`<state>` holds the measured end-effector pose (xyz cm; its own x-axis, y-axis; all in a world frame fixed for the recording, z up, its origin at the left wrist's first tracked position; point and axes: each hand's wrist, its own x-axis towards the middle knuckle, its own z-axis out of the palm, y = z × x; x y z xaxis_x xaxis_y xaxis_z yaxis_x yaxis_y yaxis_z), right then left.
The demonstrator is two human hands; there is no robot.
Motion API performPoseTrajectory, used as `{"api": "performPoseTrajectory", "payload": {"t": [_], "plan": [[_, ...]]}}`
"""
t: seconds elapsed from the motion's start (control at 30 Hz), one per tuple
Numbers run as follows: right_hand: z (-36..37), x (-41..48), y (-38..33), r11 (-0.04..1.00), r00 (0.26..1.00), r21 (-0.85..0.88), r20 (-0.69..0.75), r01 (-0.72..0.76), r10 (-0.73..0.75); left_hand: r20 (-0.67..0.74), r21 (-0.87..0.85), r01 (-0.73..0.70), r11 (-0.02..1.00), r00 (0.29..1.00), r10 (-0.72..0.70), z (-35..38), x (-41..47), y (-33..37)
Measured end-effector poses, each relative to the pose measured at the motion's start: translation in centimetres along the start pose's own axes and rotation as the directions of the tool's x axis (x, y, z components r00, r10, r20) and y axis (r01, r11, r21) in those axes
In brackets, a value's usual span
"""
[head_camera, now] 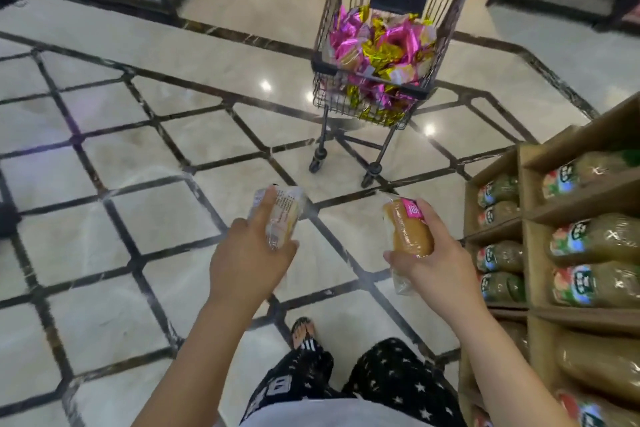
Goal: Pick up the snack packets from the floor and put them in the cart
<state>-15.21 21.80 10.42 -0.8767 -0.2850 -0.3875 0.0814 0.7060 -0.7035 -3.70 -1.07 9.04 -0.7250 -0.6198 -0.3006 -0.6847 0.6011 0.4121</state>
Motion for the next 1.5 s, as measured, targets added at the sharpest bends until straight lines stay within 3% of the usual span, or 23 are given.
{"api": "performPoseTrajectory", "payload": {"t": [0.37,0.73,0.93,1.03,1.23,1.5], "plan": [[-6.8,19.3,-1.2,0.994,0.99,-0.016,-0.092,-0.11,0.108,0.05,0.005,-0.038,0.999,0.998,0.038,2.1,18.4,12.3],[-16.5,40.4,-8.6,0.993,1.0,-0.119,-0.005,-0.018,0.018,0.016,-0.007,-0.056,0.998,0.998,0.056,1.2,35.6,27.3],[-15.7,49.6,-12.8,0.999,0.999,-0.038,-0.042,-0.02,0.019,0.071,0.008,-0.088,0.996,0.994,0.087,0.7,44.3,27.7],[-14.5,54.4,-14.8,0.996,0.995,-0.027,-0.05,-0.09,0.089,0.152,0.024,-0.124,0.992,0.981,0.119,0.1,51.3,27.7],[-13.5,64.4,-20.7,0.981,0.977,-0.001,-0.089,-0.194,0.193,0.152,0.052,-0.262,0.964,0.956,0.252,-3.5,64.9,31.5],[-11.8,76.3,-23.8,0.944,0.957,-0.183,-0.152,-0.274,0.248,0.185,0.093,-0.292,0.952,0.945,0.271,-2.6,77.8,36.6]]}}
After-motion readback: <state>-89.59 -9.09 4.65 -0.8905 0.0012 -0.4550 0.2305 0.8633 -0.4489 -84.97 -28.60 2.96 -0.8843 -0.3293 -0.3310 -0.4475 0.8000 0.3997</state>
